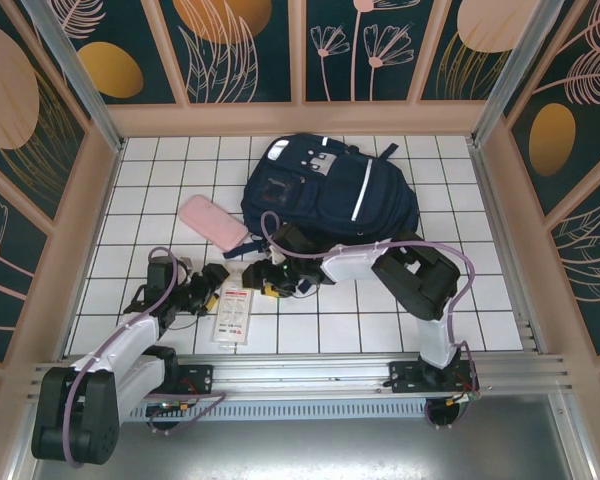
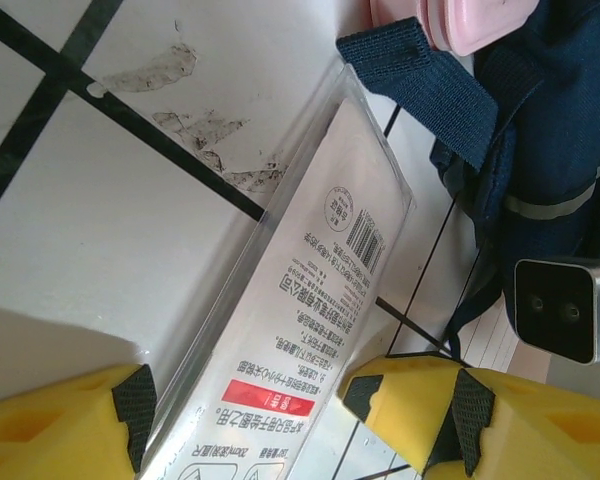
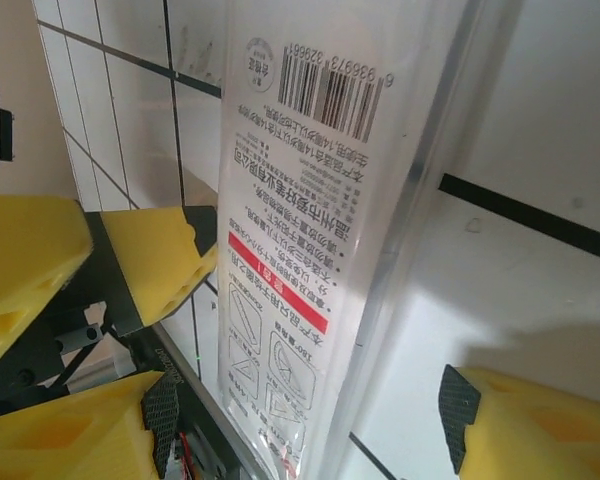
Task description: Pack books, pencil case, and school supplies into a backpack
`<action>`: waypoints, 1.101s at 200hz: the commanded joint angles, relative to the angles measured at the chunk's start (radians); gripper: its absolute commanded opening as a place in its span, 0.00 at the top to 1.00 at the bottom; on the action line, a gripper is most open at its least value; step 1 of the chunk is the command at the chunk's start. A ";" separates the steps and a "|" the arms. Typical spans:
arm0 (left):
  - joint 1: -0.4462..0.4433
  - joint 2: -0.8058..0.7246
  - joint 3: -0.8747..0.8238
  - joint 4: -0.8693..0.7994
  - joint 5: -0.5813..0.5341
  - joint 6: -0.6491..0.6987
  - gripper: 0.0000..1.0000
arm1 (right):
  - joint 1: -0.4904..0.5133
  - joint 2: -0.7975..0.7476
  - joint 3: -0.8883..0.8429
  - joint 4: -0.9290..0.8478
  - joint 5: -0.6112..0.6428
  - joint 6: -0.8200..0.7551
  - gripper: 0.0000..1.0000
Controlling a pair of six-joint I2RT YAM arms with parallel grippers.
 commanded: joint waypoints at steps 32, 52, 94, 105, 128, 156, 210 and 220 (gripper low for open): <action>-0.031 0.007 -0.005 0.013 0.018 -0.019 0.22 | 0.044 0.083 0.136 -0.043 -0.021 0.039 0.29; -0.034 0.014 0.000 0.016 0.015 -0.018 0.22 | 0.042 0.081 0.129 -0.001 -0.048 0.067 0.32; -0.037 0.030 -0.003 0.020 0.002 -0.010 0.23 | 0.041 0.046 0.052 0.176 -0.088 0.161 0.42; -0.037 0.034 -0.005 0.019 0.002 -0.009 0.23 | 0.041 0.039 0.039 0.205 -0.087 0.179 0.44; -0.036 0.035 -0.003 0.020 0.006 -0.008 0.23 | 0.040 0.044 0.032 0.223 -0.083 0.186 0.52; -0.037 0.027 0.001 0.025 0.010 -0.013 0.23 | 0.040 0.078 0.047 0.214 -0.082 0.182 0.58; -0.037 0.038 0.023 0.030 0.009 -0.011 0.23 | 0.037 0.133 0.084 0.182 -0.052 0.147 0.82; -0.037 0.036 0.036 0.015 0.004 0.001 0.23 | 0.034 0.127 0.081 0.171 -0.042 0.133 0.92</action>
